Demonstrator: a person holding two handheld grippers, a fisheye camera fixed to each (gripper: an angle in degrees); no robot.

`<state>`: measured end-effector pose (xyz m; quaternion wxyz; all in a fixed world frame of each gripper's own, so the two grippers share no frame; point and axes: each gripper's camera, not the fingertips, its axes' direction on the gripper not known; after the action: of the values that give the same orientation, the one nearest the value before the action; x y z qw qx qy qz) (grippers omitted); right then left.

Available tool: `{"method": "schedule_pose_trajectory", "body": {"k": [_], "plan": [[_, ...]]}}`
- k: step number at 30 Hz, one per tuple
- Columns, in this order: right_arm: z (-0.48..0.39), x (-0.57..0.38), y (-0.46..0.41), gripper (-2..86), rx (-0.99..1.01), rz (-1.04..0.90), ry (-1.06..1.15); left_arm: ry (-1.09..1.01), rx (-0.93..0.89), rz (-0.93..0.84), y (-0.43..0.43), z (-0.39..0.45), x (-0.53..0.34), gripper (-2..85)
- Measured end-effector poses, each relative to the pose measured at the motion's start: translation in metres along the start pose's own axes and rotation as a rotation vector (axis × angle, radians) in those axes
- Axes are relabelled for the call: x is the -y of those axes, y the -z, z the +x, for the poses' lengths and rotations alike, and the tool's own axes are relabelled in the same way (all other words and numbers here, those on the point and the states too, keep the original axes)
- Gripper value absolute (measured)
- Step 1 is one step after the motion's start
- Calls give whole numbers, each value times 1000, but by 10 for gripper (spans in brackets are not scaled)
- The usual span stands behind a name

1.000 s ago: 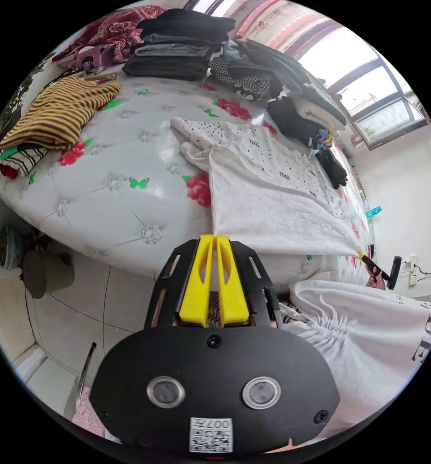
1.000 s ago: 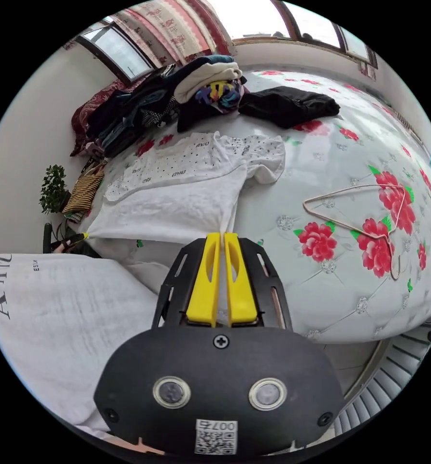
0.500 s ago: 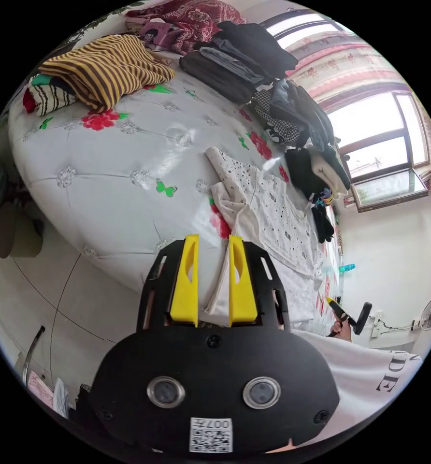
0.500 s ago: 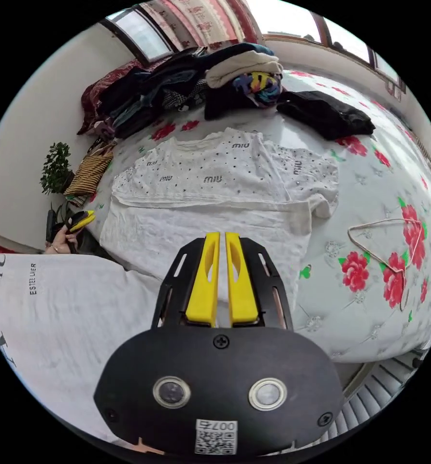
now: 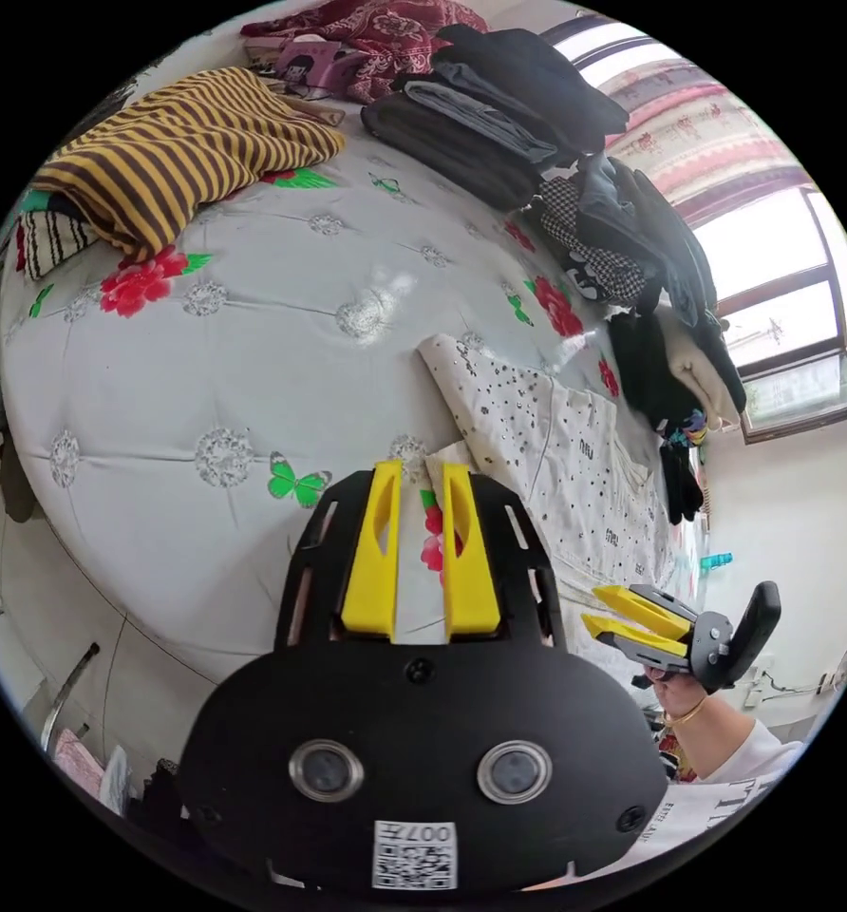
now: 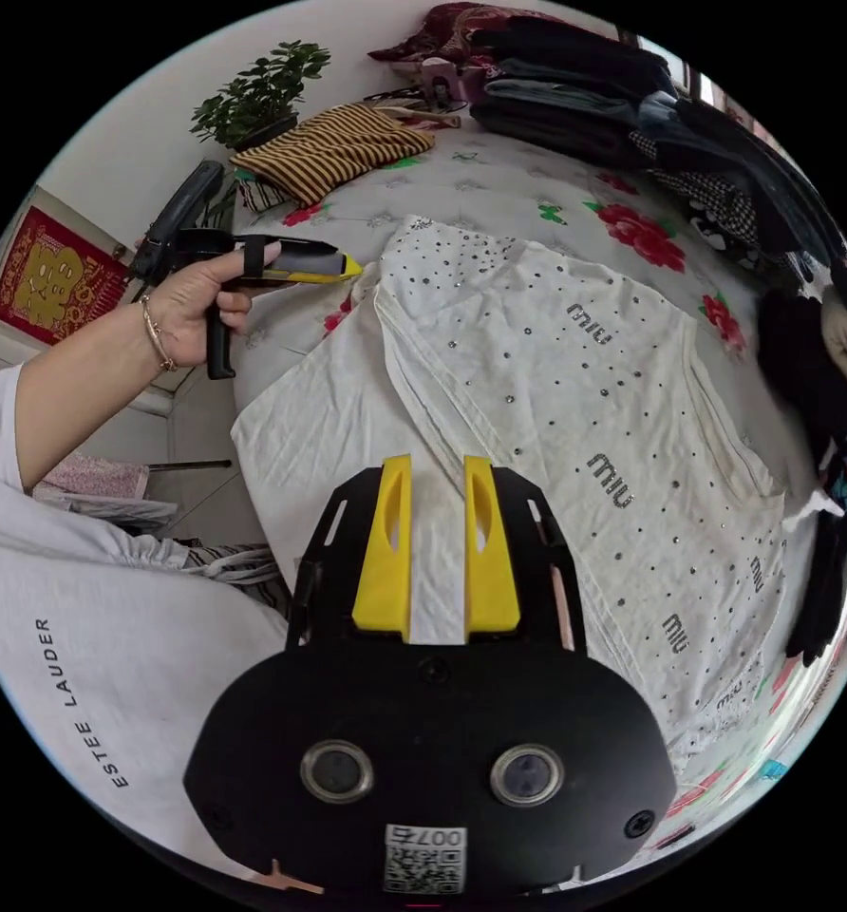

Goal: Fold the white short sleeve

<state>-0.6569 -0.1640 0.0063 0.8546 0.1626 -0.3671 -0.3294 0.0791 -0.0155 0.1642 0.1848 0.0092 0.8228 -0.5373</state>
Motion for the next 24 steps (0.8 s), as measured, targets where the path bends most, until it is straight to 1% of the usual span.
{"method": "schedule_pose_trajectory", "body": {"k": [1,2,5,6,9,10,12,13,14,16,18,20,22,24], "plan": [[-4,6,-13,39,-22,-23,22,18,-55,-26,-2,-7,1,4],[-5,9,-19,35,-33,-34,30,30,-79,-37,-3,-10,1,1],[-1,17,-31,14,-160,-52,49,84,-161,3,6,-30,-5,-7],[7,21,-30,9,-164,-62,35,105,-175,38,14,-39,-9,-8],[34,30,-13,5,-172,1,-33,191,-219,139,42,-69,-25,-7],[41,37,-7,6,-152,27,-34,233,-233,186,54,-83,-33,-5],[45,56,0,11,-120,52,-11,259,-256,259,67,-100,-43,2],[42,73,2,17,-101,68,28,249,-289,280,70,-107,-45,19],[39,82,2,22,-93,74,53,233,-316,276,69,-109,-45,28],[24,126,-6,42,-49,72,149,174,-400,184,52,-110,-33,100],[9,158,-19,56,-22,45,215,135,-410,111,37,-106,-25,108],[-6,184,-40,64,-30,8,269,89,-380,107,32,-101,-22,93],[-18,205,-72,63,-29,-60,293,58,-338,63,25,-98,-17,48],[-21,211,-96,52,-14,-137,298,87,-307,35,21,-106,-19,21]]}}
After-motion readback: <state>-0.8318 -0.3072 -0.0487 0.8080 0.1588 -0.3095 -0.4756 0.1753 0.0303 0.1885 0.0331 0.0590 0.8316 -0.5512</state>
